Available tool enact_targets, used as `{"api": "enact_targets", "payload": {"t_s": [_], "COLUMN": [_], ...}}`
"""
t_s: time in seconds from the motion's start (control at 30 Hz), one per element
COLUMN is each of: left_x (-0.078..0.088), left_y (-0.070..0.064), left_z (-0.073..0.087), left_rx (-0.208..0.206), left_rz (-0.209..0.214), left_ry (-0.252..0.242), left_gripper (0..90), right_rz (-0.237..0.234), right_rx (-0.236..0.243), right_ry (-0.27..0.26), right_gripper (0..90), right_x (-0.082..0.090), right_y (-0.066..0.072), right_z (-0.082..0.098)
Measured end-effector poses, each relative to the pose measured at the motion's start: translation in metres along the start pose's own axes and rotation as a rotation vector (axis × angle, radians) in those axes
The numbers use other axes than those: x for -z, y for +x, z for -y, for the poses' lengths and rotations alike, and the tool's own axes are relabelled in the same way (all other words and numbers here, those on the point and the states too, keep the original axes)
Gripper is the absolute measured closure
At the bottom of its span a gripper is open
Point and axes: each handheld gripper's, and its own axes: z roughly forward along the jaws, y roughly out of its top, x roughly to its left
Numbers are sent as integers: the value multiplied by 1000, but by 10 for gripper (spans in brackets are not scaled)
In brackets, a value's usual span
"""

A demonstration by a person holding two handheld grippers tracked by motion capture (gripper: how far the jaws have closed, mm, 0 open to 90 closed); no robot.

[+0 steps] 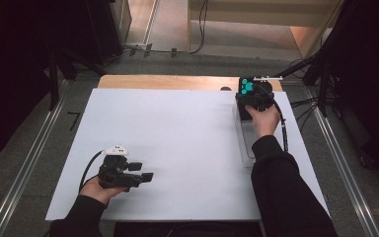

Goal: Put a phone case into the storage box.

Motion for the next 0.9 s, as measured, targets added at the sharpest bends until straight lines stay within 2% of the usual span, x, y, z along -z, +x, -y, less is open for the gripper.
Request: {"api": "enact_targets", "payload": {"t_s": [0.1,0.3,0.37,0.4,0.43,0.7,0.8,0.9], "left_x": [0,0,0,1,1,1,1,0], "left_y": [0,0,0,0,0,0,0,0], "left_z": [0,0,0,0,0,0,0,0], "left_rx": [-1,-1,-2,-3,-2,4,5,1], "left_rz": [0,2,1,0,1,1,-1,0], "left_ry": [0,0,-1,0,-1,-5,-2,0], "left_gripper": [316,316,316,316,316,316,315,316], "right_rz": [4,-11,-22,-29,-34,-60,-53,-82], "right_rx": [18,19,24,23,17,4,-6,15], "right_ry": [6,11,12,11,6,-12,37,62], "right_gripper": [114,103,70,23,0,0,0,0], "right_x": [-3,-3,-2,-1,0,15,24,33], "right_y": [1,-1,-2,-3,-3,-8,-4,4], "right_z": [1,2,1,1,1,-3,-5,-5]}}
